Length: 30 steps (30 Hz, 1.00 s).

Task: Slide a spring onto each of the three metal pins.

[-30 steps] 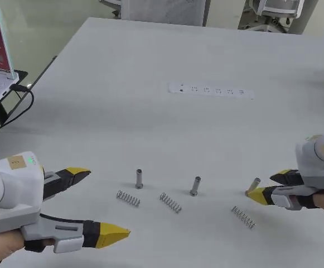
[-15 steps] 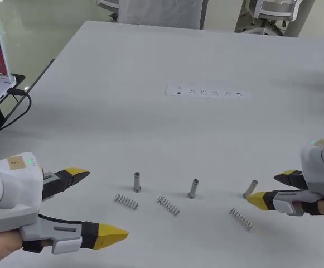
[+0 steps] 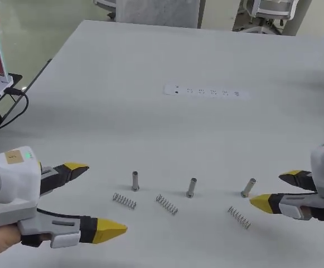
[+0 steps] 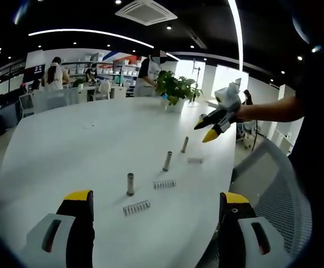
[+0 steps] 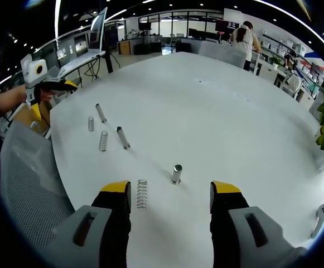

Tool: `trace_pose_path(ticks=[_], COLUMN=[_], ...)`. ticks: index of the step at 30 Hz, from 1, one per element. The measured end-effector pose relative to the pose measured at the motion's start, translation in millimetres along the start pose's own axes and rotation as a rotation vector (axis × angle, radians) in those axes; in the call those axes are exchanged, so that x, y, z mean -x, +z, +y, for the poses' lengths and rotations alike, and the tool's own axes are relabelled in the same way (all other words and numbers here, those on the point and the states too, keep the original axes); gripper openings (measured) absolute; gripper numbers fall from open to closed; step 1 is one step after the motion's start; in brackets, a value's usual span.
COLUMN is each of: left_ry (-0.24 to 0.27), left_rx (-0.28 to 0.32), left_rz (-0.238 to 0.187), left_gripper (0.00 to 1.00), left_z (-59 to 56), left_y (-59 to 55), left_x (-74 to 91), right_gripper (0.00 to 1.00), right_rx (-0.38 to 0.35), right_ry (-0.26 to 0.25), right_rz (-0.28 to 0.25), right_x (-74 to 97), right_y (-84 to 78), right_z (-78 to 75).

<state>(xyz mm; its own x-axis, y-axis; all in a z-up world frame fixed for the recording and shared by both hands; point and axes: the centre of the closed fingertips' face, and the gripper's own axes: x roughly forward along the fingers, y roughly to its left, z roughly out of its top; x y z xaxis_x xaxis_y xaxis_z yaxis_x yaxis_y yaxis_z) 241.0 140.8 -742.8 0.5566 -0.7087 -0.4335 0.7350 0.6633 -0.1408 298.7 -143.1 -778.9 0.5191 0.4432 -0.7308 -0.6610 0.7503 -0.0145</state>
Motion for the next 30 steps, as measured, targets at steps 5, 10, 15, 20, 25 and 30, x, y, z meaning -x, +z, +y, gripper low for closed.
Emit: trace_pose_path(ticks=[5,10,15,20,25,30], left_ry=[0.001,0.002,0.000,0.001,0.004,0.003], left_rx=[0.001,0.001,0.003,0.006,0.010,0.010], left_rz=[-0.003,-0.001,-0.002,-0.003,-0.005,-0.006], left_gripper=[0.90,0.90,0.90,0.90,0.90,0.90], left_z=[0.9,1.2,1.1,0.9,1.2,1.2], left_y=[0.5,0.5,0.0,-1.0,-1.9,-1.7], left_x=[-0.7,-1.6,-2.2,-2.5,-1.7,-1.2], right_gripper=[0.54,0.52,0.49,0.47,0.43,0.42], right_rx=[0.009,0.008,0.015,0.036,0.053,0.087], right_ry=[0.002,0.014,0.030,0.041,0.061,0.080], right_rz=[0.013,0.017,0.025,0.046,0.065,0.079], right_x=[3.4,4.3,2.8,-1.6,-5.9,-10.9], right_y=[-8.3,-13.7,-17.2,-20.2,-20.3,-18.8], right_z=[5.3,8.8,15.3,19.8,25.8,32.5])
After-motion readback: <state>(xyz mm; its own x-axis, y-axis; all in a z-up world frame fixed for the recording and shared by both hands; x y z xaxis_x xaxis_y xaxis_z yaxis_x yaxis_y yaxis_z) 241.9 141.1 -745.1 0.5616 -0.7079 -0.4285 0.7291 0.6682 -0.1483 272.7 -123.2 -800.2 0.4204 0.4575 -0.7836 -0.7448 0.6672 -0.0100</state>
